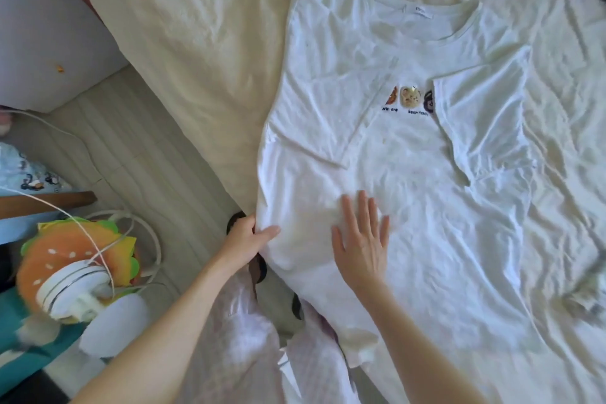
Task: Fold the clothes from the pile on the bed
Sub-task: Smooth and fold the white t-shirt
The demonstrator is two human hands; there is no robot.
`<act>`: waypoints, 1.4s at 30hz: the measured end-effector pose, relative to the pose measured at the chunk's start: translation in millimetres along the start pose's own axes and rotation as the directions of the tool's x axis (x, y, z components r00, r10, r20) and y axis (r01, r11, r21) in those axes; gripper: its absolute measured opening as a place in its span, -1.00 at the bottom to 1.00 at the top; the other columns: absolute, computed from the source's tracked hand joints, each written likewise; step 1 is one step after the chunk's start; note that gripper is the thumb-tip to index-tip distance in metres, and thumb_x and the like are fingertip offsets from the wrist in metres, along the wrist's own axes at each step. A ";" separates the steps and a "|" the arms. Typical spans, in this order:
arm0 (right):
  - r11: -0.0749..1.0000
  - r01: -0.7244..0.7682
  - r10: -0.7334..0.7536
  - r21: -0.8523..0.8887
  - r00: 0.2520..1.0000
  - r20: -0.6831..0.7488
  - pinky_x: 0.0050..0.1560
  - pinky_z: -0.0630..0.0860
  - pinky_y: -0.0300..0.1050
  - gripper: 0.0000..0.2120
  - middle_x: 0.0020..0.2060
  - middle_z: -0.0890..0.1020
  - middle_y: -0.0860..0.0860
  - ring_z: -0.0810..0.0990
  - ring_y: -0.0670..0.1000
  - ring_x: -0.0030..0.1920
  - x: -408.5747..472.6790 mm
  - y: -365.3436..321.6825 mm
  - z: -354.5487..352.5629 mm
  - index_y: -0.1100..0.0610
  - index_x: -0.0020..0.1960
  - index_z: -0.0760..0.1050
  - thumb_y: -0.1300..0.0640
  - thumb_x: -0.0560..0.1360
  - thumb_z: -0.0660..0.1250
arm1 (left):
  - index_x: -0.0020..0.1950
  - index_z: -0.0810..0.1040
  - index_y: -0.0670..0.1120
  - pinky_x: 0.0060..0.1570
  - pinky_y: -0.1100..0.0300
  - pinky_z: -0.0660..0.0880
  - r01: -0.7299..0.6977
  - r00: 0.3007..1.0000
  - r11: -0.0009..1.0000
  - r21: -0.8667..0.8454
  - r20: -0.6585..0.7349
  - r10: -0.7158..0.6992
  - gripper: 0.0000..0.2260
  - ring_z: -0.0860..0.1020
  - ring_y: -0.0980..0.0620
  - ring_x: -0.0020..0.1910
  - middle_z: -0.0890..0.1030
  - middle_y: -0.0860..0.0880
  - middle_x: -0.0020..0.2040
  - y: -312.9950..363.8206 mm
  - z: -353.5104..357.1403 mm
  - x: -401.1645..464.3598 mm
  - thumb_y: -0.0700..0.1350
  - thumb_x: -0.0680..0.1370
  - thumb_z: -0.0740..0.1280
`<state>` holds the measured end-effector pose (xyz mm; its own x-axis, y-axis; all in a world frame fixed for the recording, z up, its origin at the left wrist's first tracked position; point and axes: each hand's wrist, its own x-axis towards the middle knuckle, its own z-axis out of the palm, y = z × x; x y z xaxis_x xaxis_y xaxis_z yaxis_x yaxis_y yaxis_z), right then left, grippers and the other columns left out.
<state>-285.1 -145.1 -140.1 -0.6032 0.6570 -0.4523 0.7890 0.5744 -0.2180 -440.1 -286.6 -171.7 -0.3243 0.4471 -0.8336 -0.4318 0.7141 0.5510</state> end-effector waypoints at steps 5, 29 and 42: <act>0.999 -0.050 0.050 -0.002 0.998 0.036 0.47 -0.03 0.23 -0.44 0.51 0.17 0.09 -0.02 0.05 0.50 -79.8 73.2 9.4 0.05 0.52 0.16 0.11 0.56 0.25 | -0.08 0.50 0.07 -0.41 0.47 0.45 0.013 1.000 1.000 -0.005 -0.009 -0.013 -0.91 0.59 0.34 -0.31 0.62 0.33 -0.30 -38.7 26.6 -34.6 -0.11 0.53 0.38; -0.132 -0.526 0.739 0.840 0.513 0.437 -0.22 0.44 -0.16 -0.89 -0.12 0.48 0.00 0.50 -0.05 -0.21 -139.8 318.8 -46.9 0.06 -0.06 0.48 0.02 0.54 0.28 | 0.19 0.48 -0.14 0.10 -0.09 0.47 -0.022 0.927 0.991 -0.129 -0.373 -0.028 -0.77 0.55 -0.09 0.05 0.58 -0.10 0.09 -113.8 91.3 -156.2 -0.17 0.55 0.33; -0.559 -0.197 0.616 0.805 0.551 0.563 -0.14 0.59 -0.20 -0.82 -0.04 0.56 0.04 0.58 0.00 -0.04 -164.9 327.3 -46.6 0.18 0.06 0.50 0.34 0.50 0.24 | 0.26 0.44 -0.30 0.11 0.06 0.42 0.064 0.847 0.931 -0.359 -0.473 -0.241 -0.74 0.50 -0.10 0.10 0.53 -0.13 0.14 -111.2 74.2 -170.8 -0.25 0.60 0.24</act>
<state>67.2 -42.6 -96.6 0.2199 0.4409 -0.8702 -0.2282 -0.8441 -0.4853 -274.3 -402.5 -93.5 -0.5690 -0.0479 -0.8209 -0.7251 0.5000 0.4734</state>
